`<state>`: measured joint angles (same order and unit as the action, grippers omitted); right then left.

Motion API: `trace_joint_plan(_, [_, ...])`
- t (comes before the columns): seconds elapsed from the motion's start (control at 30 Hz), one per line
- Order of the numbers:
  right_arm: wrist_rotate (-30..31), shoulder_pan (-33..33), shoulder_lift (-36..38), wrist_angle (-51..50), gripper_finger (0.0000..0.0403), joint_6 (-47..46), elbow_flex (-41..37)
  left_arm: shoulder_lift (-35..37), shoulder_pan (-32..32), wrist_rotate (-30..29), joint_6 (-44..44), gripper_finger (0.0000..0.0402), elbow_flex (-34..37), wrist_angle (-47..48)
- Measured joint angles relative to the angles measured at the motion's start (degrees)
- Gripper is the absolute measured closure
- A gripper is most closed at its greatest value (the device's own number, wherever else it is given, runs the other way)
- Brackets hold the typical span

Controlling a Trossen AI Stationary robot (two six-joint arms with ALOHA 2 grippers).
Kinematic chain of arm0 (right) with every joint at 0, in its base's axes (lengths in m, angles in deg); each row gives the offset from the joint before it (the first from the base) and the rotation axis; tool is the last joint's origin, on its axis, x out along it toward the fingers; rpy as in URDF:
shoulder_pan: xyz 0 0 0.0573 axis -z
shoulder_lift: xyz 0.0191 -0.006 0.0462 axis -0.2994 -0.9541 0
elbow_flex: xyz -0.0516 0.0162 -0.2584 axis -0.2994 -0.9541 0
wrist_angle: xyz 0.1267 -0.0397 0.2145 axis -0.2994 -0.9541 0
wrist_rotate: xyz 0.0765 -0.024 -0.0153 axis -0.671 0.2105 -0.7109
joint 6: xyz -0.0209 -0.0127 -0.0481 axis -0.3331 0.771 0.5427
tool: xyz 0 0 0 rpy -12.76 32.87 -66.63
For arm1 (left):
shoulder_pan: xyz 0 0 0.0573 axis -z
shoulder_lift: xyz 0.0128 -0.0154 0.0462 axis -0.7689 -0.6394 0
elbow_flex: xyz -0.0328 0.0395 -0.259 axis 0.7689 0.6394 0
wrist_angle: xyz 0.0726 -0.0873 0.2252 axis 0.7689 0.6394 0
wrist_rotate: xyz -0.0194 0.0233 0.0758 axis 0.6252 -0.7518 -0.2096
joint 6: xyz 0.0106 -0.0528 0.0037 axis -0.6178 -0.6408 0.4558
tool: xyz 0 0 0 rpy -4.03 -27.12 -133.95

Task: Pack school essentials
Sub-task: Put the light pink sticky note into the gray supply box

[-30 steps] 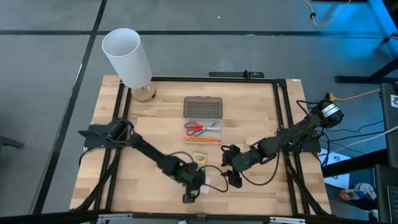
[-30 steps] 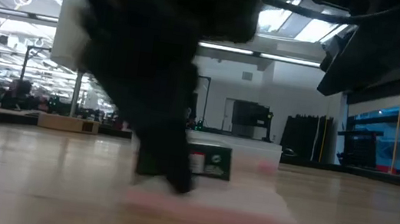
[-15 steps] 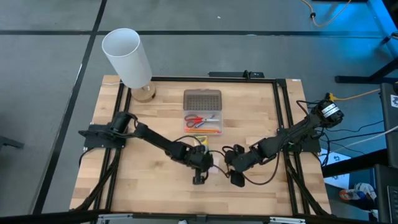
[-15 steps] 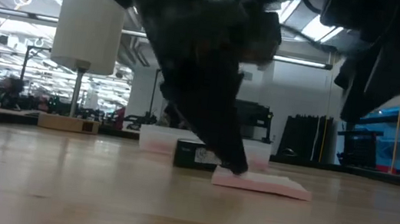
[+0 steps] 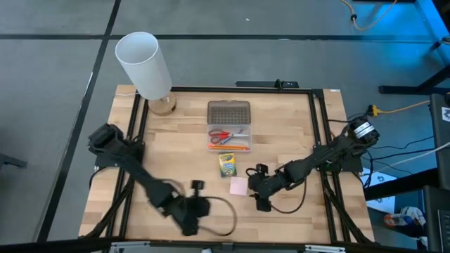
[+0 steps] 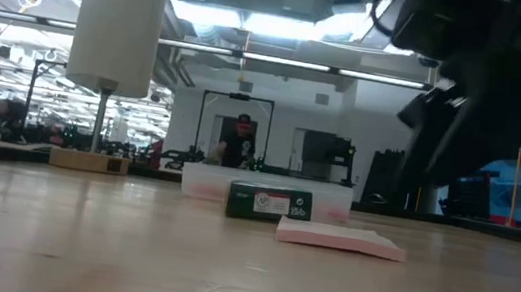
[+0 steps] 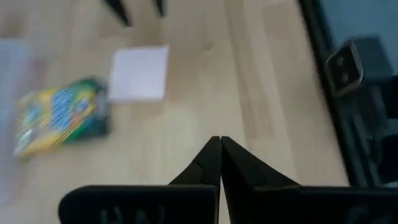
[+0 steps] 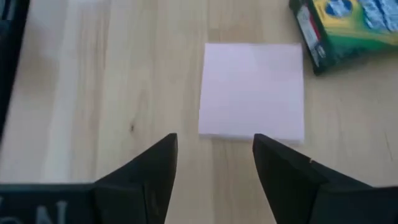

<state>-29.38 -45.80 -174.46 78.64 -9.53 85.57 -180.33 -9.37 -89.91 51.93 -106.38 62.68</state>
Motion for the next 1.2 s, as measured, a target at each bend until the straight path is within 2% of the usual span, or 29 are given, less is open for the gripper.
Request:
trace_joint_plan(0.2, [4.19, 0.0, -4.77, 7.24, 0.019, 5.32, -0.02, 4.38, 10.46, -14.88, -14.76, 0.0401, -0.02, 13.77])
trace_joint_plan(0.37, [5.46, 0.02, -7.56, 11.11, 0.019, 6.85, -0.02, 6.19, 14.95, -24.54, -28.29, 0.0401, -0.04, 25.61])
trace_joint_plan(0.6, [5.97, -0.85, -10.13, 12.11, 0.019, 8.78, 2.49, 6.72, 18.04, -26.58, -45.45, 0.0401, 0.59, 42.18])
trace_joint_plan(0.7, [6.07, -1.14, -10.34, 11.34, 0.019, 11.08, 4.82, 8.85, 18.13, -24.04, -49.09, 0.0401, 2.58, 44.89])
trace_joint_plan(0.83, [6.34, -1.14, -10.34, 10.36, 0.019, 14.55, 8.84, 14.99, 16.27, -22.26, -49.35, 0.0401, 9.03, 42.26])
trace_joint_plan(0.97, [6.49, -1.11, -10.3, 6.28, 0.019, 16.01, 13.17, 23.78, 12.01, -21.39, -45.11, 0.0401, 18.08, 32.53])
trace_joint_plan(1.07, [6.75, -1.11, -10.28, 3.83, 0.019, 15.99, 16.01, 31.25, 6.19, -18.62, -33.18, 0.0401, 25.35, 19.73])
trace_joint_plan(1.2, [6.77, -1.11, -10.28, 1.08, 0.019, 15.96, 18.34, 40.4, -5.38, -10.77, -9.02, 0.0401, 34.35, -2.28])
